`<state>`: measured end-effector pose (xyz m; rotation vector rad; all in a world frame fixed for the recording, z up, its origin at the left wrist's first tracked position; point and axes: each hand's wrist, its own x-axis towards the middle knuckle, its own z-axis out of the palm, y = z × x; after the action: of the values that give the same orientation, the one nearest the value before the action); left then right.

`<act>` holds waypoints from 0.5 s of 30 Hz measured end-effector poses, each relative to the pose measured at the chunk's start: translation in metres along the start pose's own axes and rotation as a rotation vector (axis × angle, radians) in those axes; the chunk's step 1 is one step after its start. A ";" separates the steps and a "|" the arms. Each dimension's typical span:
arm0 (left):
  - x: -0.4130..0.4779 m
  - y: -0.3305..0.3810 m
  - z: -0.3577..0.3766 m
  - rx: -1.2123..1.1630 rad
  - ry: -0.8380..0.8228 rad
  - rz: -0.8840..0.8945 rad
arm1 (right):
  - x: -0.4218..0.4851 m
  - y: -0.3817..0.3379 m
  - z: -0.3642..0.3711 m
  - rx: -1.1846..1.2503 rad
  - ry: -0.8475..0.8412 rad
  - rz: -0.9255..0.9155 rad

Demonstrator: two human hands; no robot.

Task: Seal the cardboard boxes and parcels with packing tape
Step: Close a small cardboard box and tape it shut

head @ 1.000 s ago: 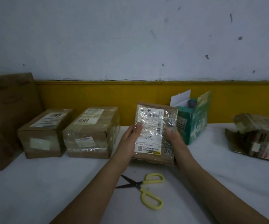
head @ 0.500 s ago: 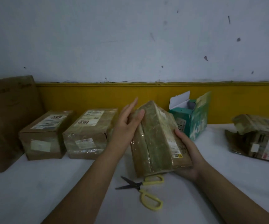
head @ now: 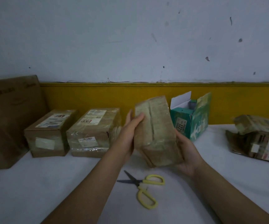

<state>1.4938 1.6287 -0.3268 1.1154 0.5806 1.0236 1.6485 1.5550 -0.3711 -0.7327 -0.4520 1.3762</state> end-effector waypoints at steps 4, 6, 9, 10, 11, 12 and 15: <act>-0.023 0.023 0.004 -0.077 0.031 -0.119 | 0.000 0.001 0.023 -0.345 0.124 -0.196; -0.043 0.041 -0.006 -0.092 0.066 -0.132 | 0.001 0.008 0.031 -0.574 0.146 -0.279; -0.083 0.069 -0.025 -0.059 0.107 -0.125 | -0.028 0.038 0.081 -0.685 0.024 -0.209; -0.098 0.076 -0.032 -0.039 0.120 -0.113 | -0.041 0.051 0.096 -0.650 -0.022 -0.184; -0.112 0.082 -0.040 -0.021 0.138 -0.096 | -0.052 0.062 0.107 -0.616 -0.083 -0.162; -0.126 0.086 -0.047 -0.015 0.157 -0.082 | -0.061 0.073 0.115 -0.589 -0.130 -0.142; -0.162 0.088 -0.071 0.005 0.193 -0.064 | -0.073 0.100 0.127 -0.565 -0.243 -0.098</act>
<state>1.3303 1.5240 -0.2874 1.0023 0.7688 1.0809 1.4792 1.5121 -0.3425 -0.9848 -1.0828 1.2565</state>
